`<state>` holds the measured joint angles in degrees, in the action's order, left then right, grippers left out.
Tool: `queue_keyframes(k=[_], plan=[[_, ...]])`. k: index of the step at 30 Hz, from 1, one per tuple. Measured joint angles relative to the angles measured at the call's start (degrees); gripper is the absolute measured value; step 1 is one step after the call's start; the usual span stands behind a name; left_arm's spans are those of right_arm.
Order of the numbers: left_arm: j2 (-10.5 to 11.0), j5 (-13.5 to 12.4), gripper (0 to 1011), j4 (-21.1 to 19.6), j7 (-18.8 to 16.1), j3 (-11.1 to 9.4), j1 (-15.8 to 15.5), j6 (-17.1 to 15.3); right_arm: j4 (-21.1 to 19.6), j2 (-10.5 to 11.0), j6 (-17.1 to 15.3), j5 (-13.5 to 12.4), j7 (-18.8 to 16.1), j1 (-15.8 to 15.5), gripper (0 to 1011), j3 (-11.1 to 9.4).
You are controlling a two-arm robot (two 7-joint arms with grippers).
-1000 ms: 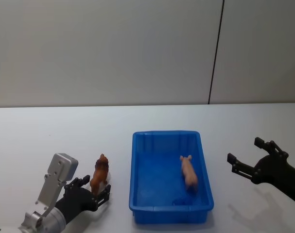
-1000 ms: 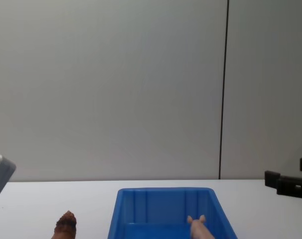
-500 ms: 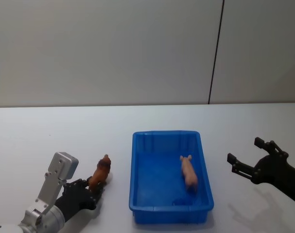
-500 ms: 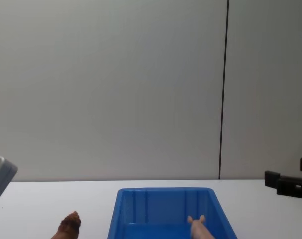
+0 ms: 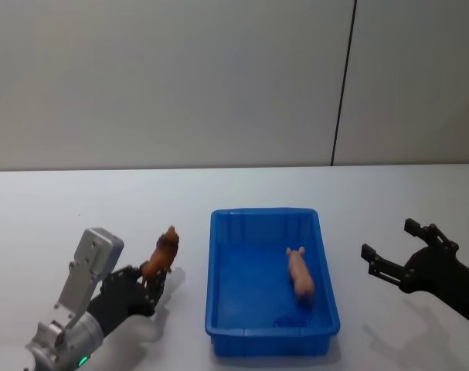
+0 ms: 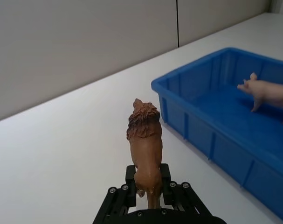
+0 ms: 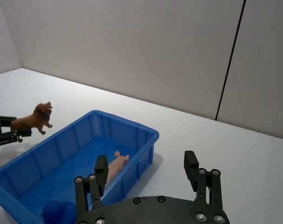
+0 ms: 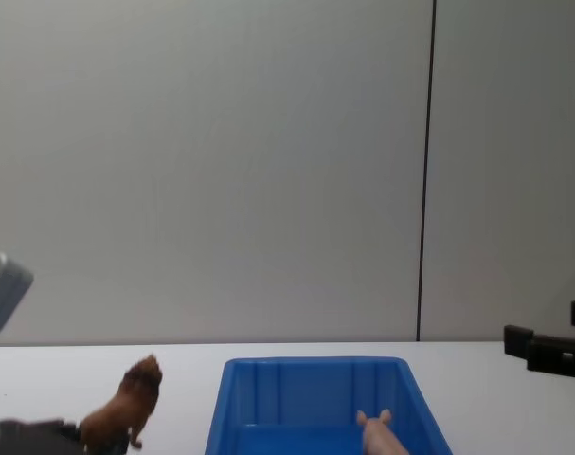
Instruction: Pick up the two dolls from the table and place them into the box.
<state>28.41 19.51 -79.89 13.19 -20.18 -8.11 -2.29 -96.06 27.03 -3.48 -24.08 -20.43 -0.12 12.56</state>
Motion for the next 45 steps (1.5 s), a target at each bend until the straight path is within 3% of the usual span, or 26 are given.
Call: queue_keyframes(k=[11,29,34,36,40,45], plan=[[-0.9,-1.8,302,-4.0,0.8,0.2,-1.6,1.9,0.0,0.0,0.0,0.0,0.0,0.0,1001,0.0],[-6.3,-4.6,302,-4.1,4.6,-2.9,-5.1,2.7,0.0,0.0,0.0,0.0,0.0,0.0,1001,0.0],[-7.6,-5.0,456,-3.4,5.4,-3.7,-5.8,3.1,0.0,0.0,0.0,0.0,0.0,0.0,1001,0.0],[-7.8,-5.1,564,-3.3,5.6,-3.8,-5.9,3.2,0.0,0.0,0.0,0.0,0.0,0.0,1001,0.0],[-8.3,-5.3,647,-3.1,5.8,-4.1,-6.2,3.8,0.0,0.0,0.0,0.0,0.0,0.0,1001,0.0],[-8.5,-5.5,819,-3.4,5.7,-4.1,-6.3,4.9,0.0,0.0,0.0,0.0,0.0,0.0,1001,0.0]])
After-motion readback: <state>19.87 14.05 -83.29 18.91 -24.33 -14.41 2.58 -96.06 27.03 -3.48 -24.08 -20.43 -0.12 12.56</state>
